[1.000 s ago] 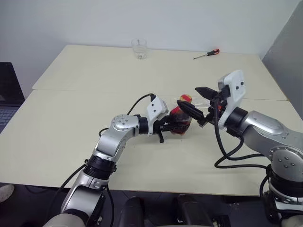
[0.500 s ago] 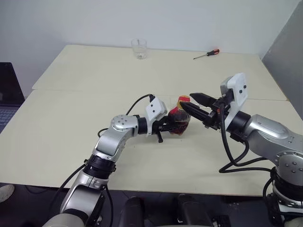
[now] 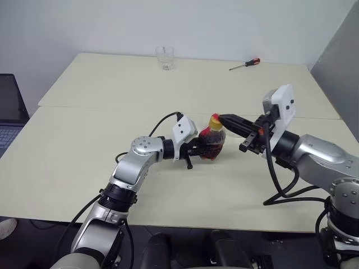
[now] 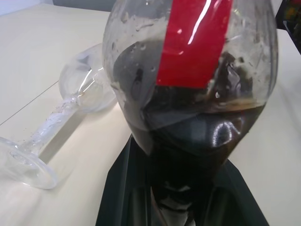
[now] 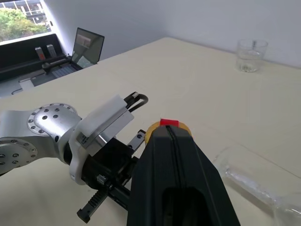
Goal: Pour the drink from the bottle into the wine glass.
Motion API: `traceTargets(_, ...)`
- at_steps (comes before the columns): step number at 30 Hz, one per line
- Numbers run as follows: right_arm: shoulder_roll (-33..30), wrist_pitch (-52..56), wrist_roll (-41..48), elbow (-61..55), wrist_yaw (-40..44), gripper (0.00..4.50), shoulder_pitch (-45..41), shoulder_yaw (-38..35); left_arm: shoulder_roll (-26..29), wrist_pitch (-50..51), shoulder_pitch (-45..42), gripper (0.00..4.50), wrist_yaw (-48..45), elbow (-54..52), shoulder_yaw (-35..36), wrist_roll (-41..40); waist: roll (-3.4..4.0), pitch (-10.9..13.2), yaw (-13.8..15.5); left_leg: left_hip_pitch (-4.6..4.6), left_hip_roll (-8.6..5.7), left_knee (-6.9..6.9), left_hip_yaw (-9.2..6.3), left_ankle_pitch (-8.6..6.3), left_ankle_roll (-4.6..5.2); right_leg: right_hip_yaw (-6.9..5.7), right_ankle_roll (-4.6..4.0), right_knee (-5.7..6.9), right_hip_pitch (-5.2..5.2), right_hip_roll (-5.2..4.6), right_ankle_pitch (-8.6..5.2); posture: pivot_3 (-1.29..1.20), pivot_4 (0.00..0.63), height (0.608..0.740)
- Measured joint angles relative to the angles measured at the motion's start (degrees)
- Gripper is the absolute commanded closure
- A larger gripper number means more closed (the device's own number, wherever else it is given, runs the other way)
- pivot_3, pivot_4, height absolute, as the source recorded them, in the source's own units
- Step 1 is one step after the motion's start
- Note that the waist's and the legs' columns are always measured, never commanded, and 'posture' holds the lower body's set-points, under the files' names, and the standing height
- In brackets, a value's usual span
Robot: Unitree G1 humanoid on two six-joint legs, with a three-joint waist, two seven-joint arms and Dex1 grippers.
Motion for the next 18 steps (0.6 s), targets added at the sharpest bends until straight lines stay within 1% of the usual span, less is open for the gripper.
traceTargets(3,-1.97,-0.06,3.65,0.67,0.09,2.99,-1.80,-2.80,0.03,0.00,0.00,3.85,0.00,0.00,0.00,0.00,0.00,0.00,-0.01,0.00,0.00,0.00,0.01,0.00,0.00,0.01,0.00,0.00,0.01,0.00,0.00,0.00,0.150,0.740)
traceTargets(6,-2.86,-0.25,8.34,0.78,-0.77,1.96,-4.70,-3.30,0.05,0.00,-0.01,3.85,-0.01,0.00,0.00,0.00,0.00,0.00,-0.05,0.01,0.03,-0.01,-0.01,0.00,0.00,0.02,0.00,0.00,0.00,0.02,0.00,0.00,0.150,0.740)
traceTargets(8,-1.81,-0.30,8.60,0.84,-3.19,1.22,-6.30,-1.66,0.08,0.00,-0.01,3.85,0.00,0.00,0.02,0.00,0.00,0.00,-0.06,0.01,0.04,-0.02,-0.02,0.00,0.00,0.05,0.00,0.00,0.00,0.02,0.00,0.00,0.150,0.740)
traceTargets(9,-0.71,-0.32,8.28,0.95,-4.52,0.97,-6.38,-0.33,0.05,-0.01,-0.01,3.85,0.00,0.00,0.02,-0.01,0.00,0.00,-0.05,0.00,0.04,-0.01,-0.02,0.00,0.00,0.07,0.00,0.01,0.01,0.02,0.00,0.00,0.150,0.740)
traceTargets(11,0.69,-0.24,7.22,1.66,-6.57,0.24,-6.30,2.50,0.05,-0.01,-0.01,3.85,0.01,0.00,0.02,-0.01,0.00,0.00,-0.02,-0.01,0.02,-0.01,-0.02,0.00,0.00,0.10,0.00,0.00,0.00,0.00,0.00,0.00,0.150,0.740)
traceTargets(12,1.39,-0.22,5.55,1.68,-7.89,0.00,-6.30,4.05,0.07,-0.01,-0.01,3.85,0.03,0.00,0.04,0.00,0.00,0.00,-0.02,-0.01,0.02,0.00,0.00,0.00,0.00,0.11,0.00,-0.01,0.00,0.00,0.00,0.00,0.150,0.740)
traceTargets(15,3.20,-0.04,0.76,1.93,-11.16,0.00,-5.93,8.34,0.07,-0.01,-0.01,3.85,0.08,0.00,0.06,0.00,0.00,0.00,-0.02,-0.02,0.00,0.00,0.03,0.00,0.00,0.10,-0.01,-0.01,-0.01,-0.03,0.00,0.00,0.150,0.740)
traceTargets(18,5.05,-0.02,-1.27,1.93,-12.80,0.00,-5.52,9.87,0.07,0.00,0.00,3.85,0.15,-0.01,0.06,0.00,0.00,0.00,0.00,-0.02,0.01,0.00,0.01,0.00,0.00,0.08,-0.01,-0.01,-0.01,-0.02,0.01,0.00,0.150,0.740)
